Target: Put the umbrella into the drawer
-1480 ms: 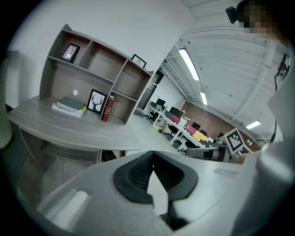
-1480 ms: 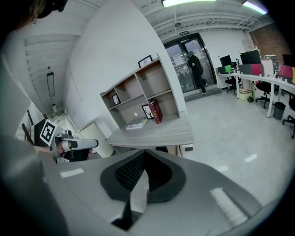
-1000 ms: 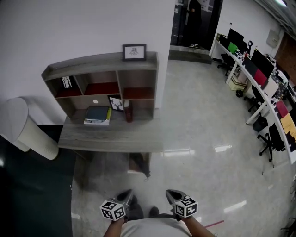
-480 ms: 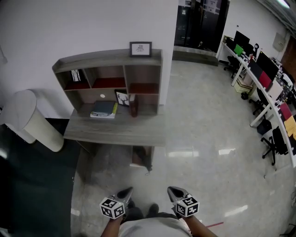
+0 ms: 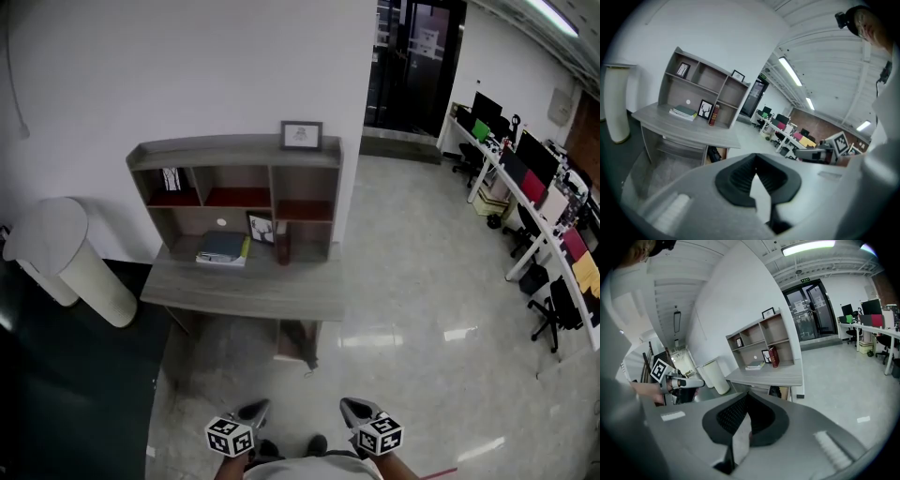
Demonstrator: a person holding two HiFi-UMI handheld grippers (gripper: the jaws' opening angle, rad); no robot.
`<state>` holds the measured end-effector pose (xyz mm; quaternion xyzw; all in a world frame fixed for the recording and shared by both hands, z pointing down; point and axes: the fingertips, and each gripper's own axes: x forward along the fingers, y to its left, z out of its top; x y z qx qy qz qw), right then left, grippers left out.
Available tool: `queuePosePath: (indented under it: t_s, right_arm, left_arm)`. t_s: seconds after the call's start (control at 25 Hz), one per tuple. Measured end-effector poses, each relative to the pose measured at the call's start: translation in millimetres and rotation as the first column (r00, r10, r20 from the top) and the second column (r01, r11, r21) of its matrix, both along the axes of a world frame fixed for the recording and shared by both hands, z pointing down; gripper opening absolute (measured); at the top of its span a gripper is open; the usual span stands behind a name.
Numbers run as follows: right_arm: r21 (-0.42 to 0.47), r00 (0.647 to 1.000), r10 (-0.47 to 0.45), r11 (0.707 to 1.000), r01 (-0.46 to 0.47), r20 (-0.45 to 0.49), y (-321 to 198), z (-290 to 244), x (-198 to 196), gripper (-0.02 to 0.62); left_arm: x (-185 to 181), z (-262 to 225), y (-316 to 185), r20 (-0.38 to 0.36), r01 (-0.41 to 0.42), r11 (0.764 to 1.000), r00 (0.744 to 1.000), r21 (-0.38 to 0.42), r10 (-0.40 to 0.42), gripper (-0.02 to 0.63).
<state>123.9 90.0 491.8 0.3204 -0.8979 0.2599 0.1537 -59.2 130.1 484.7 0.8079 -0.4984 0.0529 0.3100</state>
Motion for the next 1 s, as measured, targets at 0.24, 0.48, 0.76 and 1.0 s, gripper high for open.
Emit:
queuePosePath:
  t_s: [0.24,0.48,0.76,1.0]
  right_arm:
    - [0.025,0.999,0.033,0.999,-0.033,0.019,1.0,-13.7,-26.4,0.005]
    - [0.026,0.998,0.057,0.998,-0.058,0.018,7.8,-15.7,-36.2,0.005]
    - [0.024,0.994,0.105,0.994,-0.105,0.008,7.5,-16.7,-31.0,0.005]
    - [0.042,0.996,0.087,0.995,-0.087,0.018,6.4,-24.5,-47.3,0.005]
  left_arm:
    - [-26.1,-8.7,1.3,0.016,0.006,1.000,1.000,0.019,-0.006,0.000]
    - [-36.2,-9.4,3.3,0.001,-0.021,1.000,1.000,0.020,0.021,0.000]
    - [-52.7,-11.7,3.5,-0.021,-0.013,1.000,1.000,0.027,0.014,0.000]
    - [-62.3,-12.3,2.8,-0.031,-0.015,1.000,0.999,0.022,0.016,0.001]
